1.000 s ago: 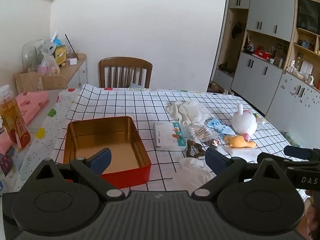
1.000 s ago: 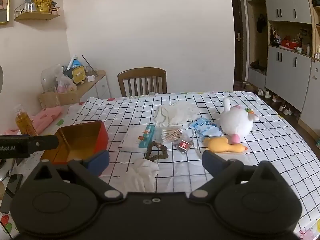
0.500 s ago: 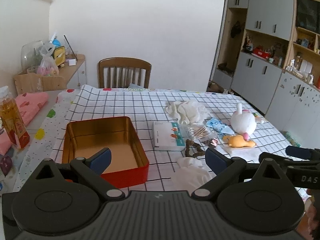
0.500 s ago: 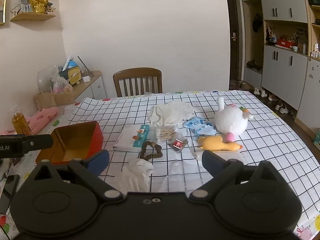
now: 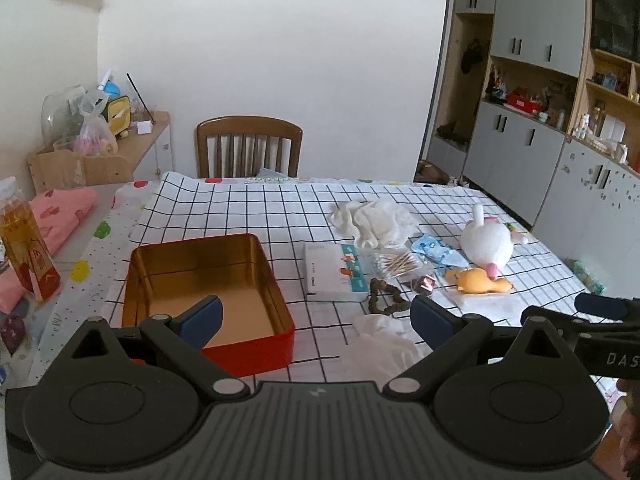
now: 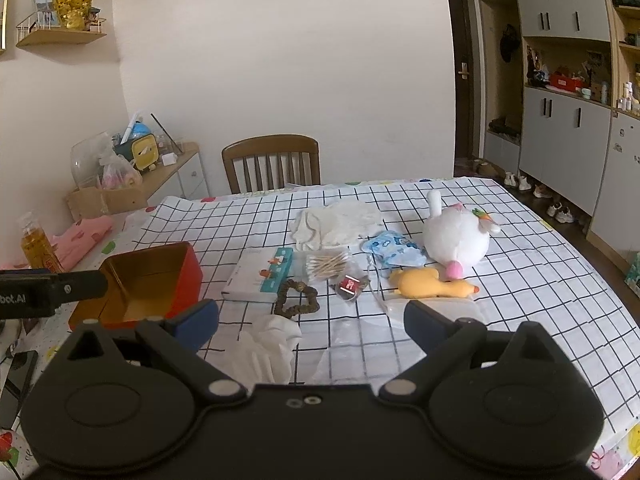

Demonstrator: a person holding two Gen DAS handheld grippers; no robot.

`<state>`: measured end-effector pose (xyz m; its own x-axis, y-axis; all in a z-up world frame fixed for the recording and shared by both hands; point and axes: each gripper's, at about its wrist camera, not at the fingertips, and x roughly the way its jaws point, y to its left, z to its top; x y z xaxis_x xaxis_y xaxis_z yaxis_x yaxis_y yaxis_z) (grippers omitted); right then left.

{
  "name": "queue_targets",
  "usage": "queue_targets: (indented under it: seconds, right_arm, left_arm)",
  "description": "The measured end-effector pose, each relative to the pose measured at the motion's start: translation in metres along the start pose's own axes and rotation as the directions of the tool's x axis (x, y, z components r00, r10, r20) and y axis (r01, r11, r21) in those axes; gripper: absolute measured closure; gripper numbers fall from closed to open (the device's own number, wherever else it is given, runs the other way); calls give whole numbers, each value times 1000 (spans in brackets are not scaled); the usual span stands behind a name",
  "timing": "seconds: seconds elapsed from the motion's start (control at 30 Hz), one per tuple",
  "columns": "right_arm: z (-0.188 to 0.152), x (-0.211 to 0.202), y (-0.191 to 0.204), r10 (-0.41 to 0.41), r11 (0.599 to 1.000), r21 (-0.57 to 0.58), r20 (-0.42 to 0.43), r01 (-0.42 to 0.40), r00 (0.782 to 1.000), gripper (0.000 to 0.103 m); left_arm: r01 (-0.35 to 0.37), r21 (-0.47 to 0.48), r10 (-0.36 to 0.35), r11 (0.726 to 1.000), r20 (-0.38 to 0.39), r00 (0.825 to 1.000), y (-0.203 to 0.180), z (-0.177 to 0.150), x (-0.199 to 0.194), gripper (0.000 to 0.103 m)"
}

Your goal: Organize soft objects

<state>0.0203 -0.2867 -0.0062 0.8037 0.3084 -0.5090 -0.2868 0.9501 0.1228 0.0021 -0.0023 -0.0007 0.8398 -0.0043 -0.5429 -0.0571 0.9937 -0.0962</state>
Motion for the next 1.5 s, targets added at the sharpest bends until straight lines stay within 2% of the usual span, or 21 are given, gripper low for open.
queue_targets:
  seconds: [0.57, 1.07, 1.5]
  right_arm:
    - [-1, 1, -2, -3, 1000, 0, -6, 3, 1000, 5]
    - [-3, 6, -8, -16, 1000, -14, -14, 15, 1000, 5]
    - [-1, 12, -20, -31, 999, -21, -17, 31, 999, 5]
  left_arm:
    - [13, 33, -13, 999, 6, 1000, -8, 2, 2, 2]
    - [50, 19, -51, 999, 7, 999, -15, 9, 12, 2]
    - [88, 50, -89, 995, 36, 995, -29, 15, 20, 2]
